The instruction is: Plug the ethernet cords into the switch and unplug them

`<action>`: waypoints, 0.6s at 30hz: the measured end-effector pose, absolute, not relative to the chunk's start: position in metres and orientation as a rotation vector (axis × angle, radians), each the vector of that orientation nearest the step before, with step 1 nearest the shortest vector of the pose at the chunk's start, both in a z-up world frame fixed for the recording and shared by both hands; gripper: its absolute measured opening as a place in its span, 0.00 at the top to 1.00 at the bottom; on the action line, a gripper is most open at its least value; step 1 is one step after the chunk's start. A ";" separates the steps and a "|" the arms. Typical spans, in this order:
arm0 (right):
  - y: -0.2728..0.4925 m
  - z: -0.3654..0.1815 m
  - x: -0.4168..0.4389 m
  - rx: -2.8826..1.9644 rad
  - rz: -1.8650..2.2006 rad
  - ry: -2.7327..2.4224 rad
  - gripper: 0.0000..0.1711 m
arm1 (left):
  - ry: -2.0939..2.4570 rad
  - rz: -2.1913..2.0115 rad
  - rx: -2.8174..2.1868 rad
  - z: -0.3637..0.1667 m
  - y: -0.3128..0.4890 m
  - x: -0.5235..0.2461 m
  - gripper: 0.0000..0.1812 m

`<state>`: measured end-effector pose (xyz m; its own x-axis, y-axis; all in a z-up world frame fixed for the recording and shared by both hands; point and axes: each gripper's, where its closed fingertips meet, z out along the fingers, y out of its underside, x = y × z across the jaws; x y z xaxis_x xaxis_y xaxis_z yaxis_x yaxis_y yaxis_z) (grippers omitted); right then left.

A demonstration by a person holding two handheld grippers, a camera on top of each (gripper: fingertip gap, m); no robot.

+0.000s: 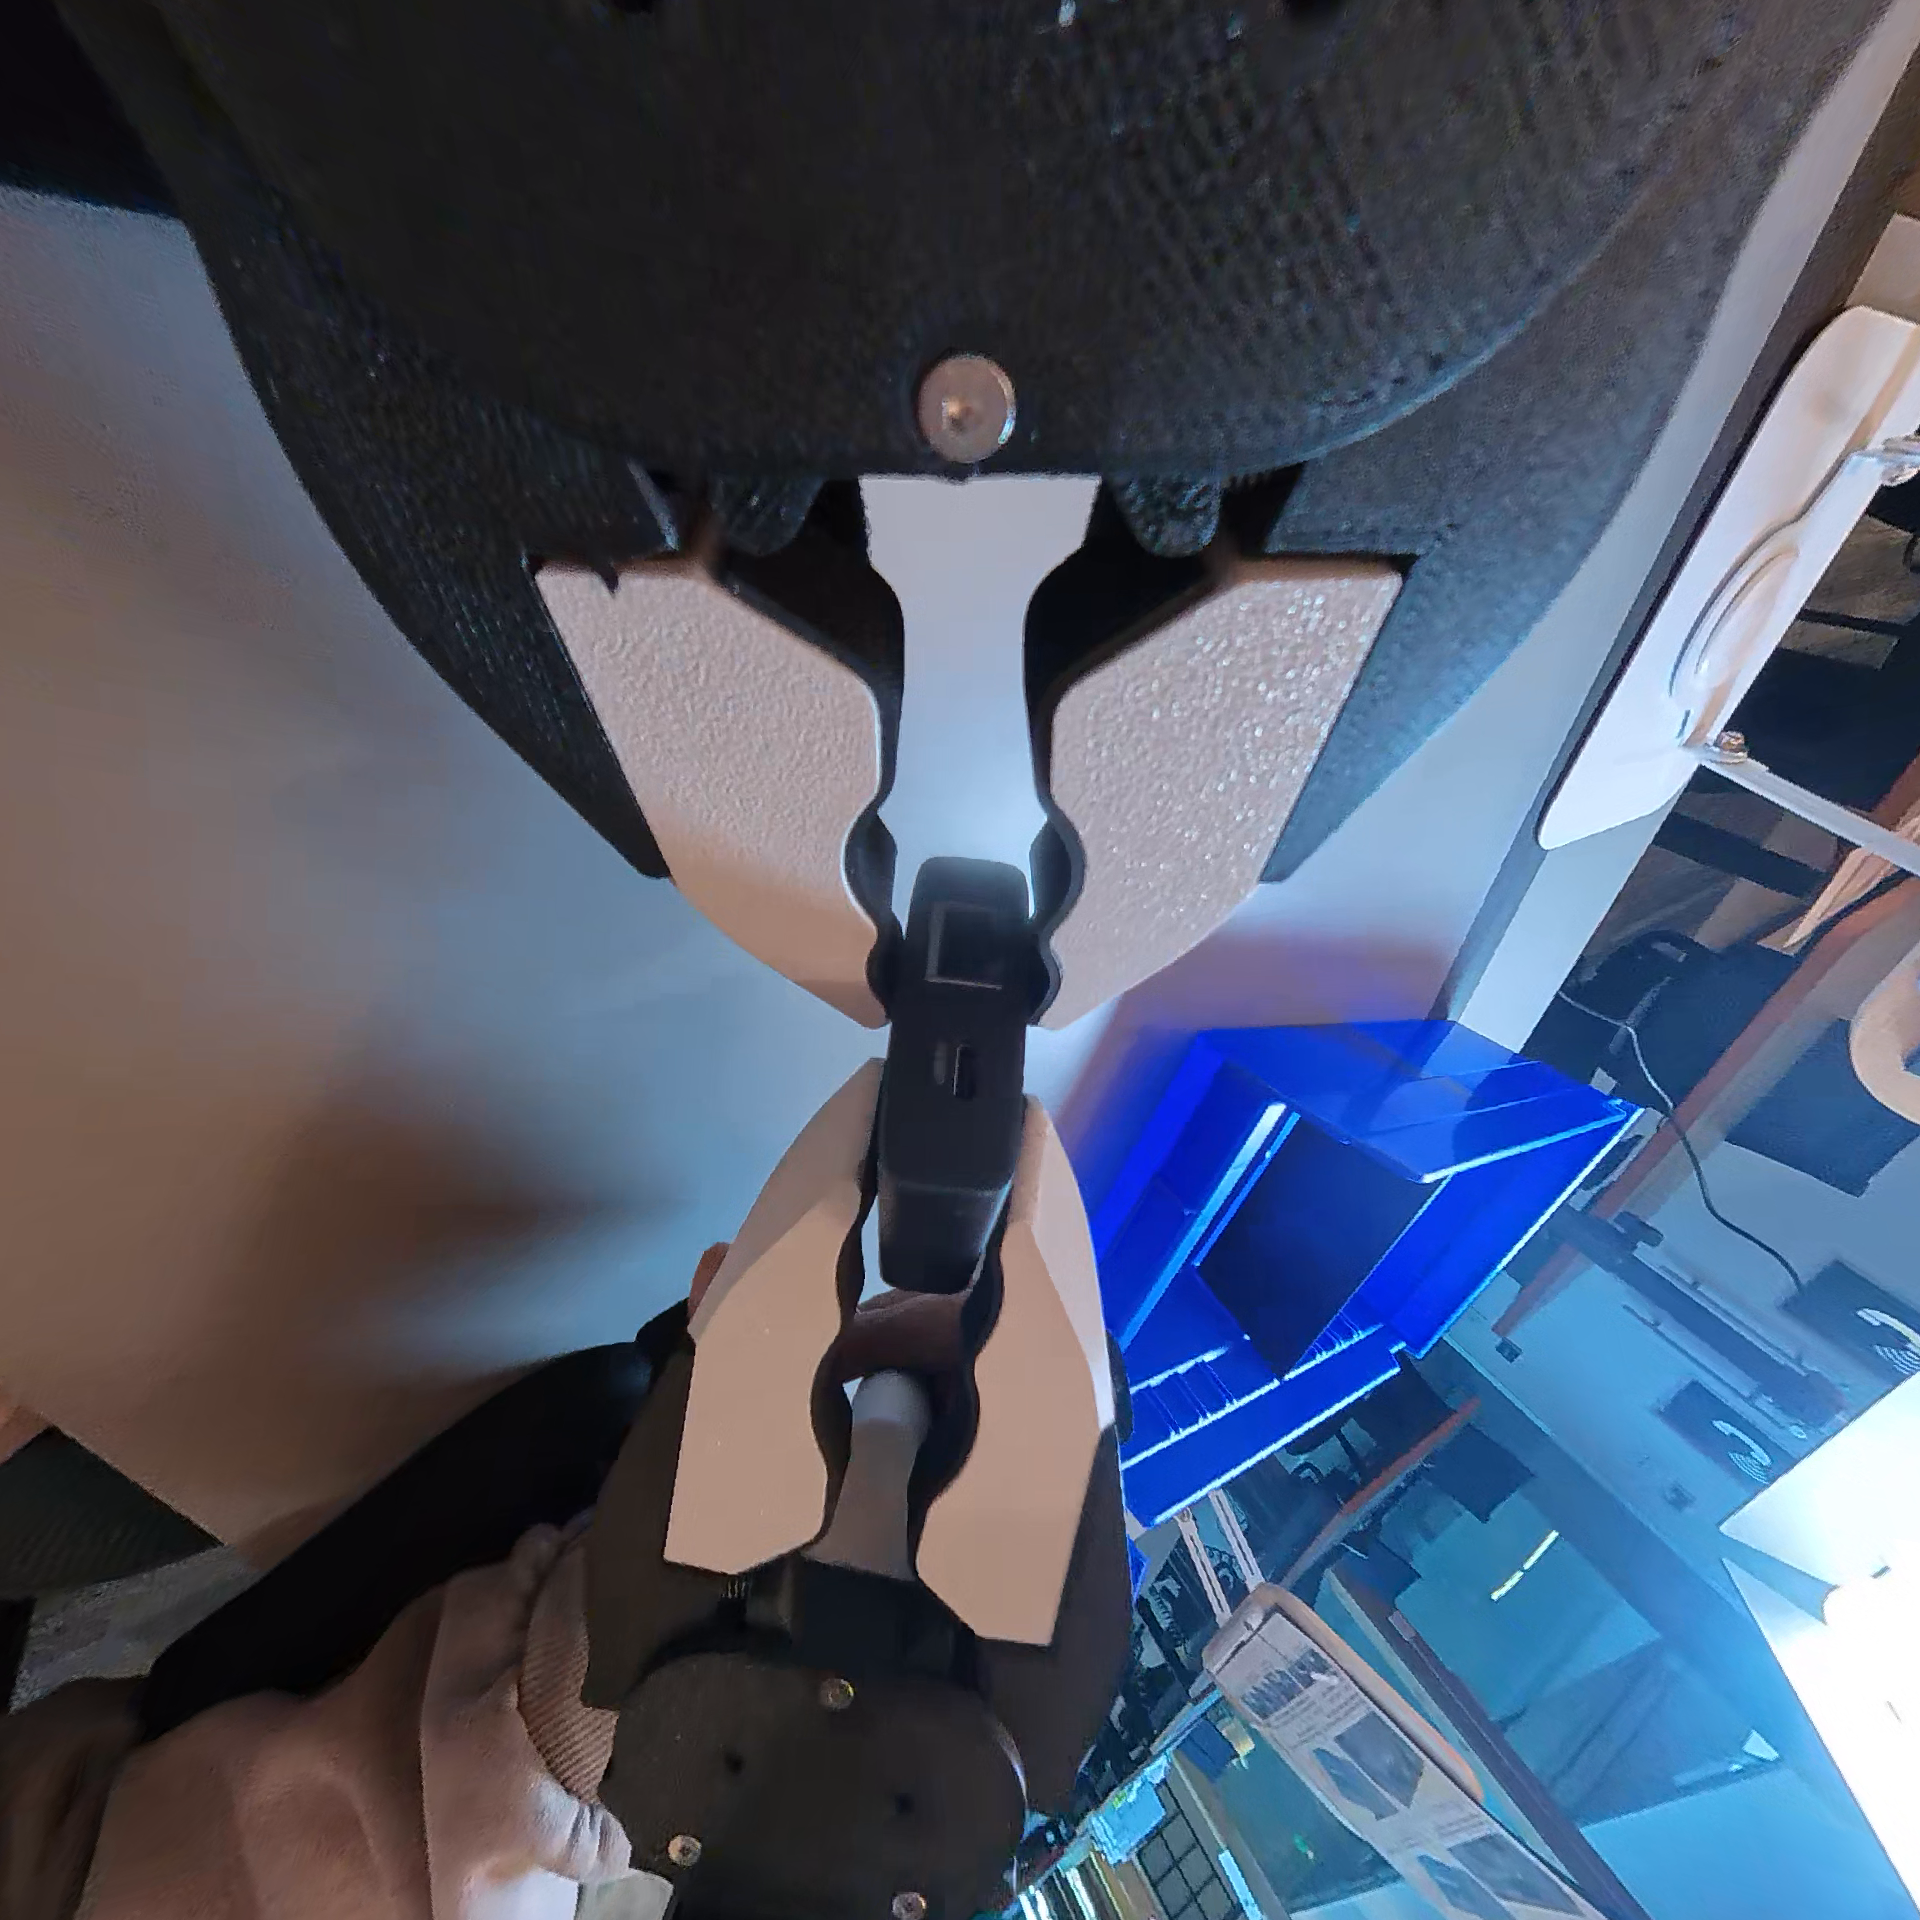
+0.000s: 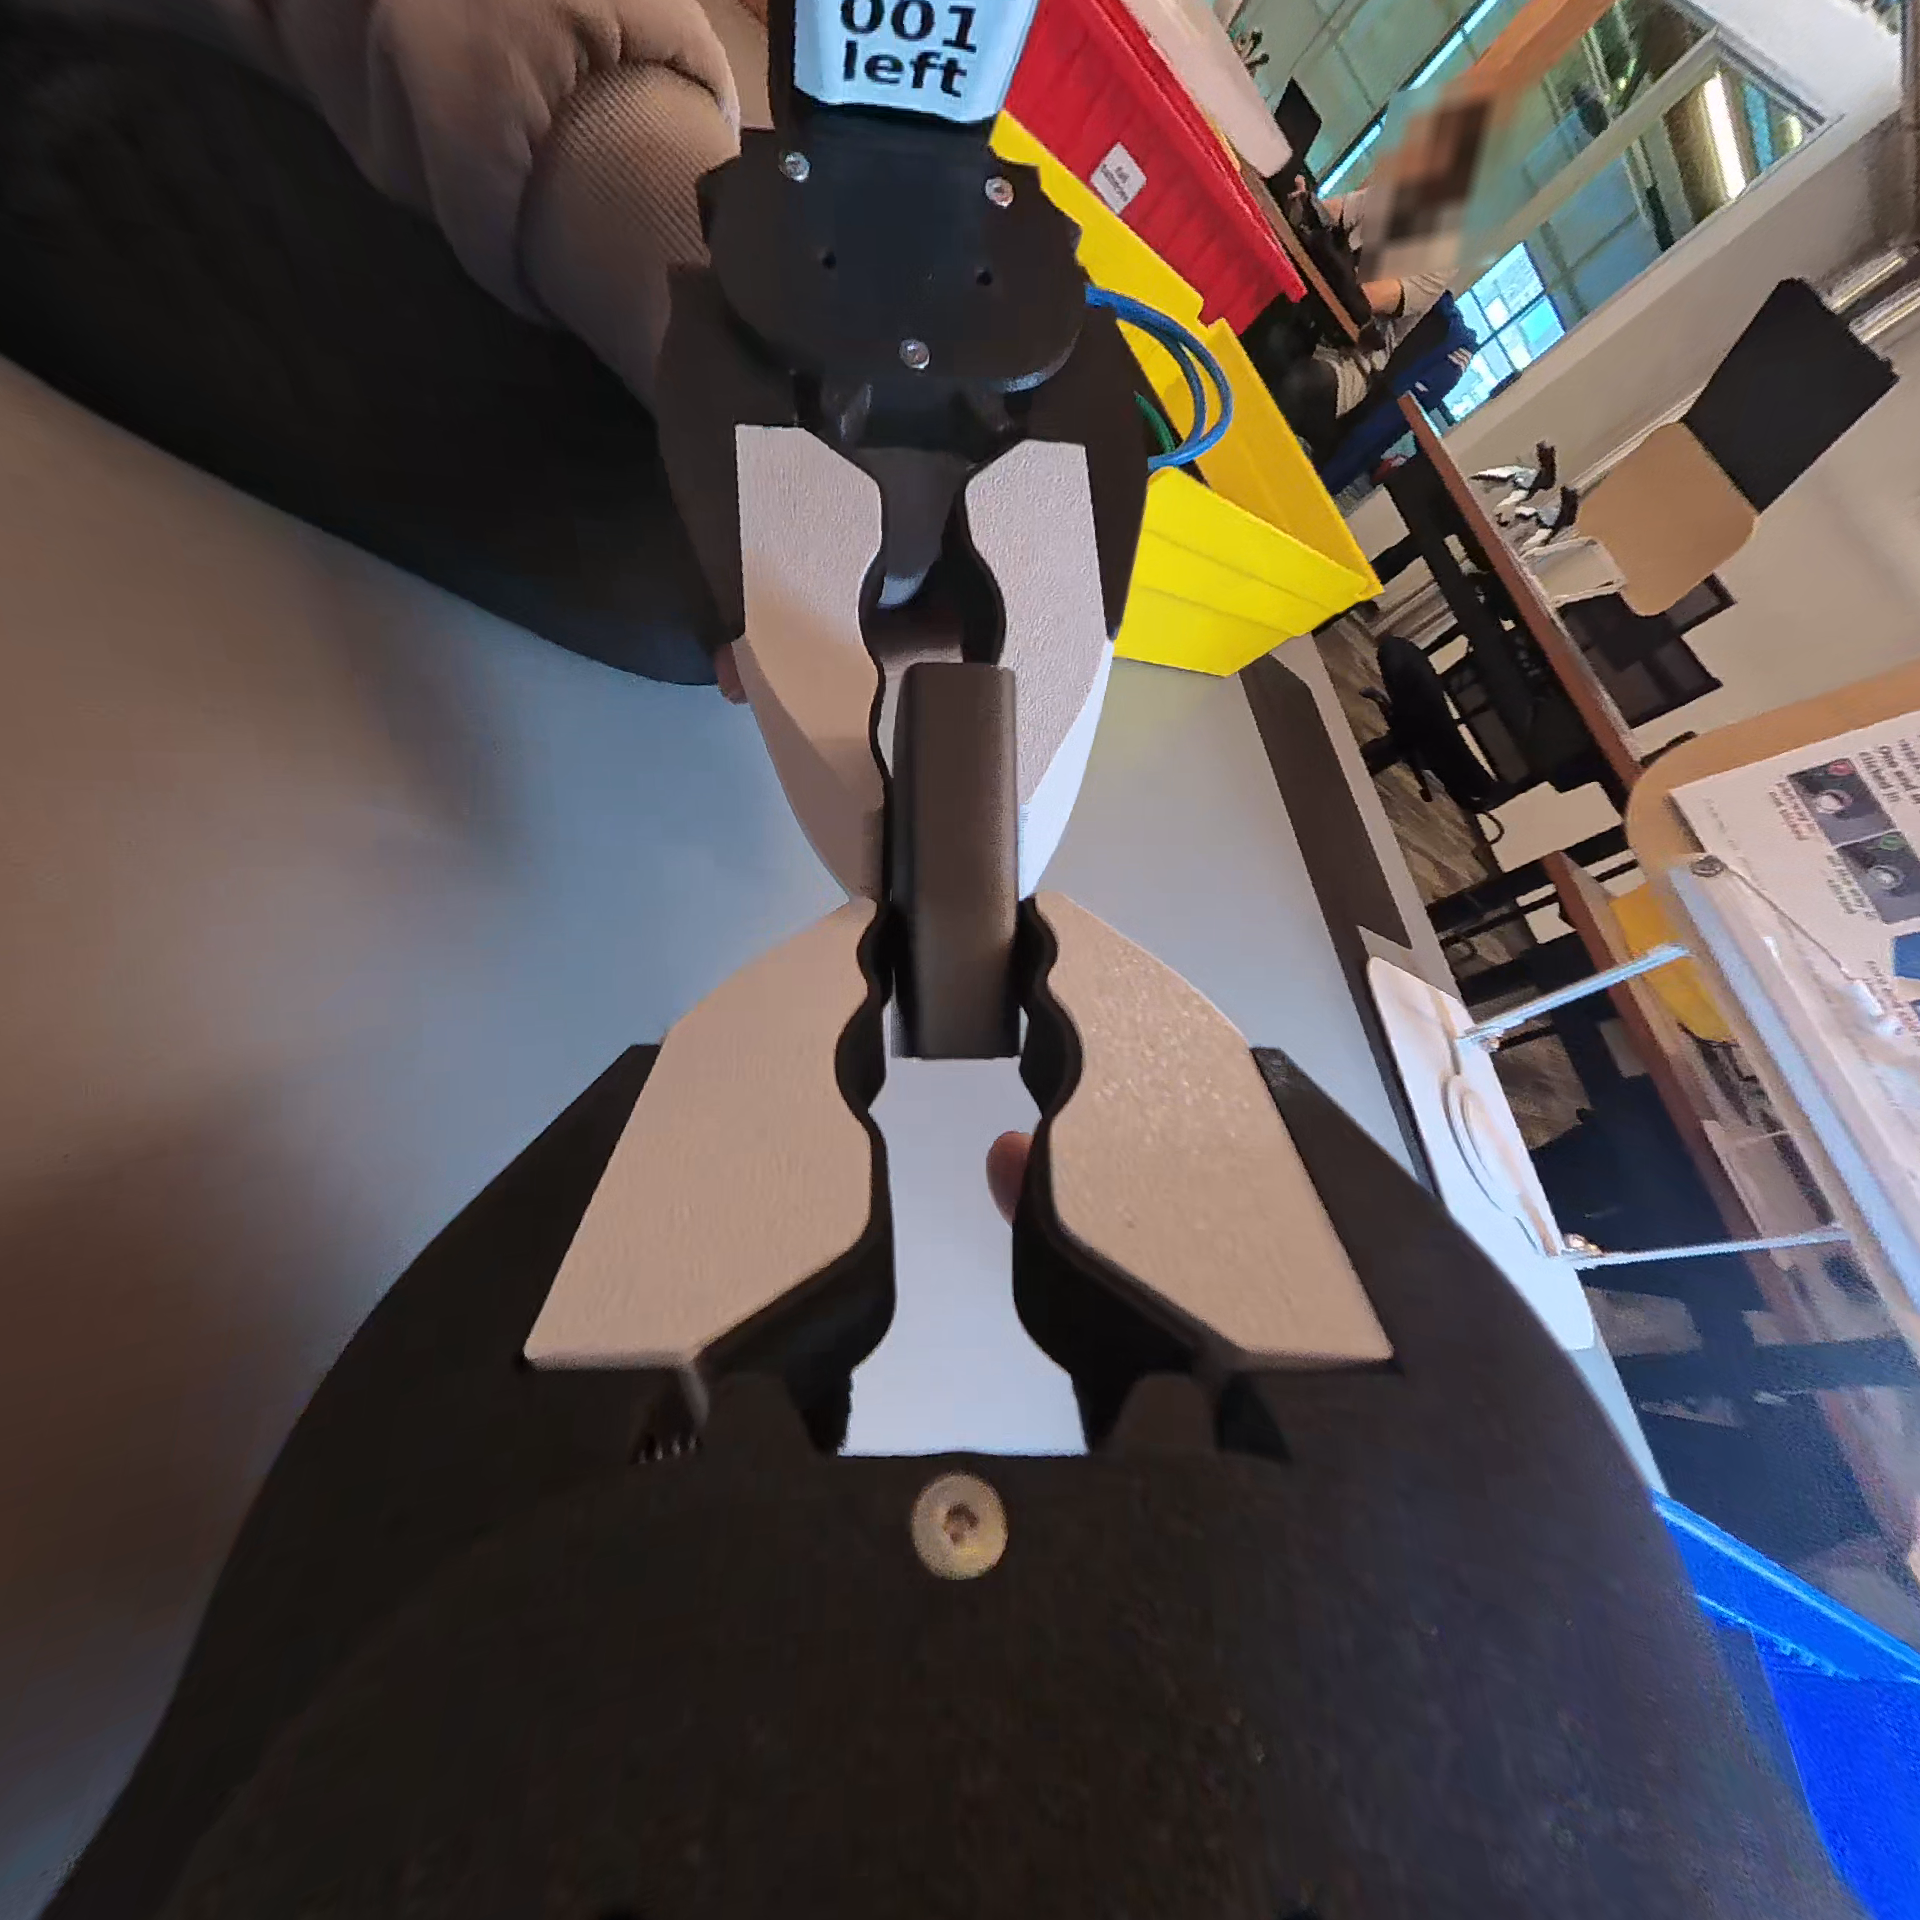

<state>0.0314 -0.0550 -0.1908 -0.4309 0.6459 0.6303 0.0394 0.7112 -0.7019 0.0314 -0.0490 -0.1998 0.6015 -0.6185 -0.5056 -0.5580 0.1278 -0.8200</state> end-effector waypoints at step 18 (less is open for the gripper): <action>0.021 -0.153 0.035 -0.716 0.690 -1.665 0.87 | -0.052 0.167 -2.359 -0.207 -0.138 -0.272 0.77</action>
<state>0.0348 0.0214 -0.1528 -0.1750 0.7631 0.6221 0.0996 0.6424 -0.7599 -0.2717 -0.1378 -0.2069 0.9906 0.0868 -0.1056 -0.0123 -0.7128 -0.7013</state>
